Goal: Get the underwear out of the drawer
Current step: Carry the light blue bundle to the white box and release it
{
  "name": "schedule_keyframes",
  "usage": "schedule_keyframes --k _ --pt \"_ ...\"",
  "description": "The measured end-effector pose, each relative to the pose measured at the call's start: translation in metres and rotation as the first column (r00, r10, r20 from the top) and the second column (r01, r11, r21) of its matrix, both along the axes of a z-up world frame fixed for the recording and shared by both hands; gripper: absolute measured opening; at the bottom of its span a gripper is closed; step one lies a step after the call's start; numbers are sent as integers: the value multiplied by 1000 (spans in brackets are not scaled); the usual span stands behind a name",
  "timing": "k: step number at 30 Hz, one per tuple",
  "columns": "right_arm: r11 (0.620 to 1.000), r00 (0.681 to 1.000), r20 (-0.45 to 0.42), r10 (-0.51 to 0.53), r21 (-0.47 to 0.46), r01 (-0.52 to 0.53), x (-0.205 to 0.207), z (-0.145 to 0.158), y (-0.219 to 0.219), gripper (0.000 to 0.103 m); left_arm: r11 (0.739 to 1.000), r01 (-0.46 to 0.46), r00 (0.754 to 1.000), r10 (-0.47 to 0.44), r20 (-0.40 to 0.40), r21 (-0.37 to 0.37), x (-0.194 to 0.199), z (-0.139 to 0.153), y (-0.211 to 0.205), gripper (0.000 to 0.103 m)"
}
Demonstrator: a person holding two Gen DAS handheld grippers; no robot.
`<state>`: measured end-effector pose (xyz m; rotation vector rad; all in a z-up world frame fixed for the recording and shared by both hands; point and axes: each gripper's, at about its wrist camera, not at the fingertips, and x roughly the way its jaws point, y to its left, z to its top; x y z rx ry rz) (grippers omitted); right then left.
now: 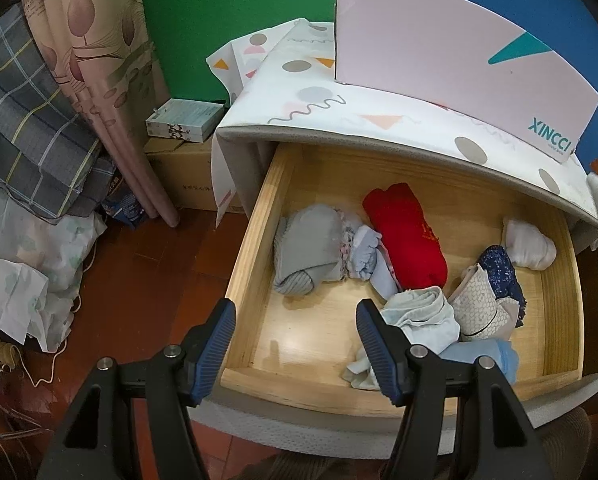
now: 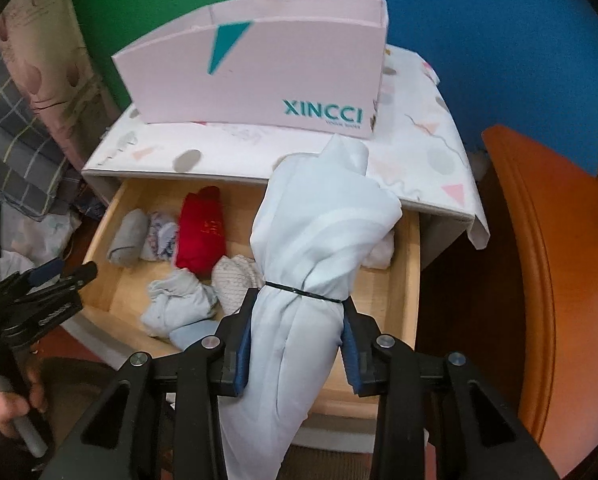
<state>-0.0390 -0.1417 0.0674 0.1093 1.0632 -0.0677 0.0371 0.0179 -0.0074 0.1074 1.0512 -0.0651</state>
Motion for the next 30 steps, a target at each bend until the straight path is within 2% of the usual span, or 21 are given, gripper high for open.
schedule_keyframes --k 6,15,18,23,30 --pt "1000 998 50 26 -7 -26 4 28 11 33 1000 -3 1000 3 -2 -3 -1 1 1 64" --pt "998 983 176 47 -50 -38 31 96 7 33 1000 -7 1000 7 -2 -6 -1 0 3 64" --pt "997 976 213 44 -77 -28 55 120 0 33 1000 -10 1000 10 -4 -11 -1 1 4 64" --pt "994 972 232 39 -105 -15 102 142 -11 33 999 -23 1000 23 -3 -24 0 1 7 64" --pt "991 981 192 35 -136 -9 185 142 -21 34 1000 -16 1000 16 -4 -25 0 0 6 64"
